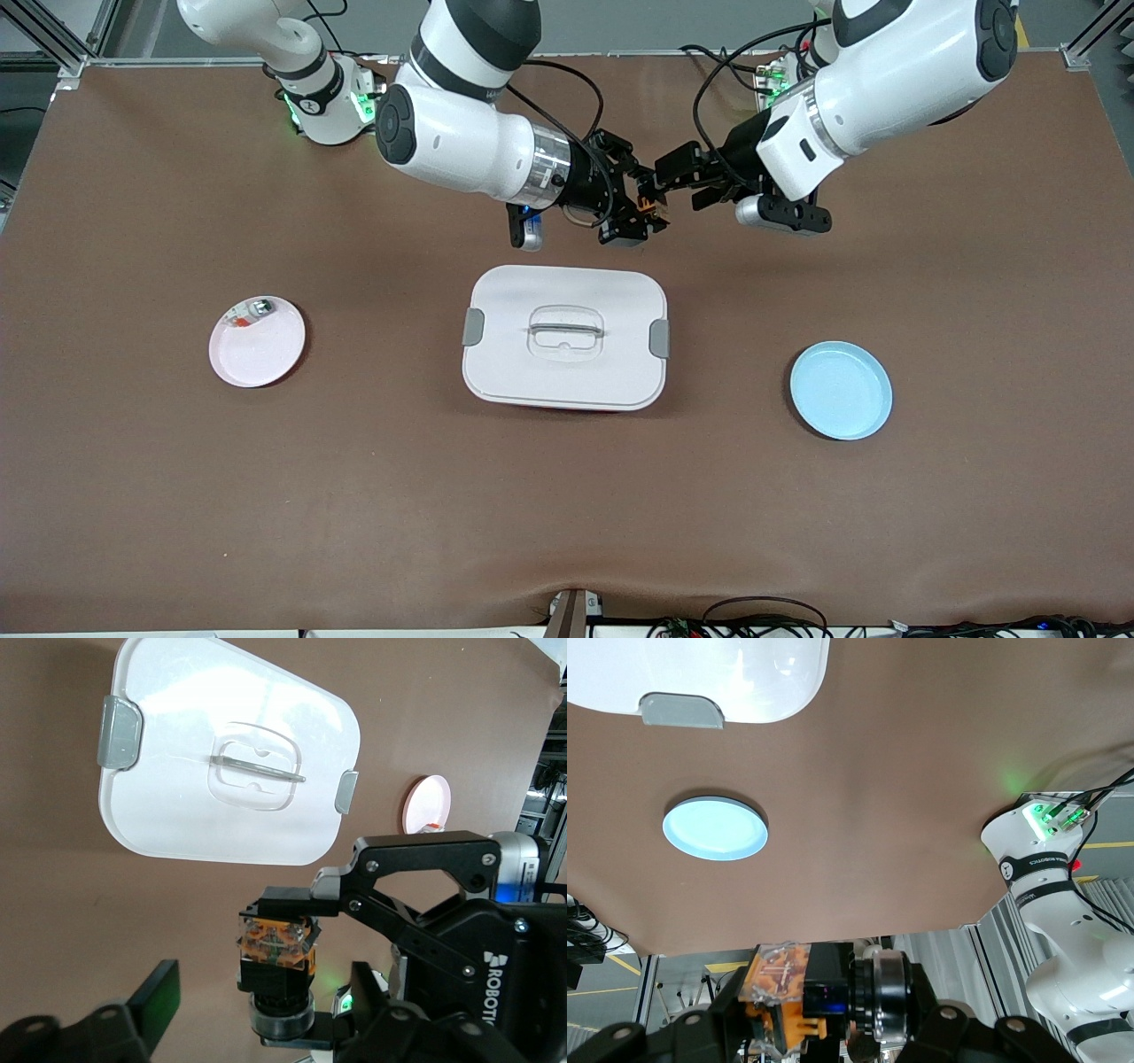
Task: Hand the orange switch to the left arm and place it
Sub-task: 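Close the left gripper on the switch held by the right gripper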
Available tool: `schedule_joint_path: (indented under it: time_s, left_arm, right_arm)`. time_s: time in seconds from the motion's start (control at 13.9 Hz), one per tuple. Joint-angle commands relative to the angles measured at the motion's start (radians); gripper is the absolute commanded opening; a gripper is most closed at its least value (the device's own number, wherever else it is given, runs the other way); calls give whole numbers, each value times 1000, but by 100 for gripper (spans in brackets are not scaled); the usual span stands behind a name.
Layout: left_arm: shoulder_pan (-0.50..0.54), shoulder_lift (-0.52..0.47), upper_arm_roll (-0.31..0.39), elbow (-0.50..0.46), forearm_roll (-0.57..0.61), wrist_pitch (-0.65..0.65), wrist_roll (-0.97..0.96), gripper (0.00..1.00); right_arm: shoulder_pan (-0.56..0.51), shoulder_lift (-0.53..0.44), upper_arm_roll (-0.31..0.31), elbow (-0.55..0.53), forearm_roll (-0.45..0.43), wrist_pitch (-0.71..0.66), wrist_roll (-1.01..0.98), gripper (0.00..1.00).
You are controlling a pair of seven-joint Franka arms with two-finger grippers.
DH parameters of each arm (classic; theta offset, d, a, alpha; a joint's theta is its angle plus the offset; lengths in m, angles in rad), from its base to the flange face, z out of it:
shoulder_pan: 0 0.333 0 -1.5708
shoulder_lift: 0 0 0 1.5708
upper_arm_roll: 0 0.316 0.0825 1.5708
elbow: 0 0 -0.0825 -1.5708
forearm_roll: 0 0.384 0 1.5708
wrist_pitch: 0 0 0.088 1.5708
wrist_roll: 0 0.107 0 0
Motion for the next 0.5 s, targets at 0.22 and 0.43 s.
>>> schedule_joint_path:
  time_s: [0.22, 0.43]
  left_arm:
    - [9, -11, -7, -31, -44, 47, 53, 81]
    - [5, -5, -8, -31, -58, 62, 54, 81]
  right_arm:
    - [9, 14, -9, 30, 17, -6, 16, 31]
    - [9, 14, -9, 30, 15, -8, 18, 31]
